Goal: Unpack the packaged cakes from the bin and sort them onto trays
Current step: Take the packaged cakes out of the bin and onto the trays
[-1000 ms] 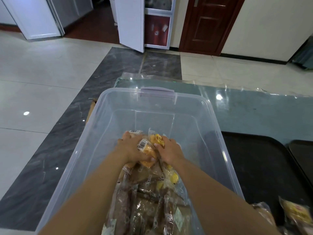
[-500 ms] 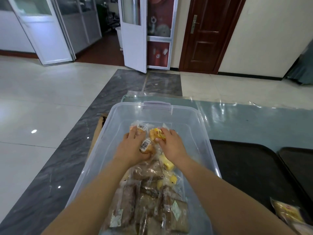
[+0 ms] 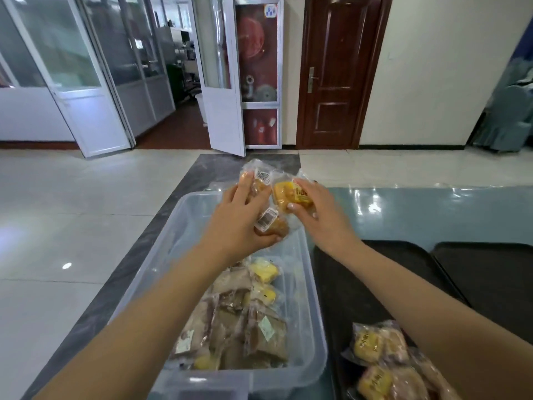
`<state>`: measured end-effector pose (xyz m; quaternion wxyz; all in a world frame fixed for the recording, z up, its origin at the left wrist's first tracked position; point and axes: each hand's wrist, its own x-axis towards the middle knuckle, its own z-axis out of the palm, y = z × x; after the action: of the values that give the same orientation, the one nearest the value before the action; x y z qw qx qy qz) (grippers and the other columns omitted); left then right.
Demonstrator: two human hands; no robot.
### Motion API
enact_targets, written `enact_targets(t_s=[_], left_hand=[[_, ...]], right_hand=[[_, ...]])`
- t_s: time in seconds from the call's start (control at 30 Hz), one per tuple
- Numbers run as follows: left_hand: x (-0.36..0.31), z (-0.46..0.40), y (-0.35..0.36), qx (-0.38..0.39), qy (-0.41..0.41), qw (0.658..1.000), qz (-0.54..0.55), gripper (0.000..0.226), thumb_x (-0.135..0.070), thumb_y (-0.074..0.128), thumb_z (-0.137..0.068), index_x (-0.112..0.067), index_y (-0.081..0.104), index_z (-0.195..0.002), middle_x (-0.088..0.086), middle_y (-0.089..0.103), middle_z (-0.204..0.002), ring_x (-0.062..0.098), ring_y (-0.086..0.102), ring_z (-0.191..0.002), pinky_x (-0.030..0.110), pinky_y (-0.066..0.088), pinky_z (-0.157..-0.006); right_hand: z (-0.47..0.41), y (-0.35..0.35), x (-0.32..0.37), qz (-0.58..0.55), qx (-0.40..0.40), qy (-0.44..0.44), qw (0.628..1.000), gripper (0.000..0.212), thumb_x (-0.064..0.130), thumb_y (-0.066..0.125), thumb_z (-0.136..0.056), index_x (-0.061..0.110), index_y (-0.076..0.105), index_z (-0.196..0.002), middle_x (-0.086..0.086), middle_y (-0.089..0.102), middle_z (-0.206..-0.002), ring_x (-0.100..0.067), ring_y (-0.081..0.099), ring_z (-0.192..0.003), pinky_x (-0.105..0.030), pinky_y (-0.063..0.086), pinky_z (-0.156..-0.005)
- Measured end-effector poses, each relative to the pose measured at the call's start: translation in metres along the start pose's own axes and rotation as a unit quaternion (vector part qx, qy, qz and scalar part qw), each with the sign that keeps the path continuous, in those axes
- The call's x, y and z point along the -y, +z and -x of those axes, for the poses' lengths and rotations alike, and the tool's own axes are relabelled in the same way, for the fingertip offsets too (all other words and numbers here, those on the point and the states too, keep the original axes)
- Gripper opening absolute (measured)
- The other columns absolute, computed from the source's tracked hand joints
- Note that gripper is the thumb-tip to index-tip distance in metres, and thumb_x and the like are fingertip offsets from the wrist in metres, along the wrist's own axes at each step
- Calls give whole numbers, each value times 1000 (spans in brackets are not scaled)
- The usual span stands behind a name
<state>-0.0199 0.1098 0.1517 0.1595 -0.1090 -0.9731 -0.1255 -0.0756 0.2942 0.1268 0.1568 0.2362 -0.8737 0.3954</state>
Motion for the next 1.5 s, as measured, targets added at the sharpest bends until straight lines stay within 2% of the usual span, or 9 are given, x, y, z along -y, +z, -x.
enact_targets(t_s=[0.2, 0.43, 0.57, 0.7, 0.83, 0.93, 1.03, 1.17, 1.5], left_hand=[[-106, -9, 24, 19, 55, 998, 8, 95, -61, 66, -76, -34, 12, -150, -5, -8, -159, 26, 2, -145, 46, 20, -115], [-206, 0, 119, 127, 81, 988, 40, 96, -57, 69, -75, -35, 13, -150, 1, -9, -159, 28, 3, -143, 52, 25, -112], [-239, 31, 195, 216, 74, 973, 25, 93, -59, 65, -76, -36, 13, -149, 3, -8, -159, 32, 2, -143, 57, 28, -109], [-258, 66, 250, 300, 45, 953, 13, 92, -61, 63, -77, -37, 10, -148, 3, -9, -159, 32, 1, -144, 55, 22, -113], [-266, 92, 289, 367, -2, 930, -27, 110, -72, 61, -70, -35, -7, -150, 3, -15, -159, 34, -11, -144, 58, 5, -113], [-261, 105, 306, 401, -33, 914, -54, 127, -85, 54, -60, -34, -23, -146, 5, -28, -155, 36, -21, -142, 63, 0, -110], [-261, 109, 313, 413, -59, 908, -36, 131, -85, 57, -58, -35, -34, -140, 5, -36, -151, 35, -26, -140, 64, 2, -110], [-261, 100, 320, 419, -64, 905, -47, 134, -86, 56, -57, -34, -43, -131, 6, -38, -149, 34, -28, -139, 64, 1, -112], [-245, 74, 334, 438, -31, 897, -57, 133, -90, 52, -56, -33, -36, -138, 4, -41, -148, 29, -28, -139, 61, 0, -113]], right_hand=[[62, -92, -42, 20, -29, 42, 998, 51, 34, 54, -96, 25, 36, -143, 0, 44, -135, -5, 40, -113, -16, 32, -91], [158, -148, -143, 67, -5, 128, 989, 50, 37, 55, -94, 24, 41, -140, 0, 48, -133, -16, 46, -120, -36, 40, -102], [224, -145, -205, 95, 64, 161, 980, 52, 38, 57, -91, 24, 44, -139, 0, 49, -132, -18, 45, -121, -43, 40, -103], [277, -133, -242, 143, 150, 192, 959, 55, 44, 51, -94, 26, 37, -143, 0, 38, -143, -24, 31, -135, -41, 32, -110], [313, -129, -267, 206, 291, 248, 901, 70, 64, 35, -92, 40, 5, -151, -1, -2, -161, -31, -9, -146, -56, 14, -114], [323, -132, -277, 253, 350, 206, 878, 88, 76, 38, -83, 48, -18, -145, -3, -24, -157, -34, -26, -141, -63, 3, -112], [326, -132, -287, 279, 373, 171, 868, 102, 82, 43, -75, 53, -38, -130, -2, -38, -148, -35, -33, -137, -66, -1, -110], [318, -125, -305, 299, 403, 150, 852, 108, 81, 47, -75, 47, -35, -136, -3, -43, -143, -37, -35, -136, -70, -3, -109], [292, -113, -334, 280, 432, 140, 846, 115, 84, 49, -69, 46, -34, -138, 0, -46, -146, -33, -42, -132, -68, -11, -108]])
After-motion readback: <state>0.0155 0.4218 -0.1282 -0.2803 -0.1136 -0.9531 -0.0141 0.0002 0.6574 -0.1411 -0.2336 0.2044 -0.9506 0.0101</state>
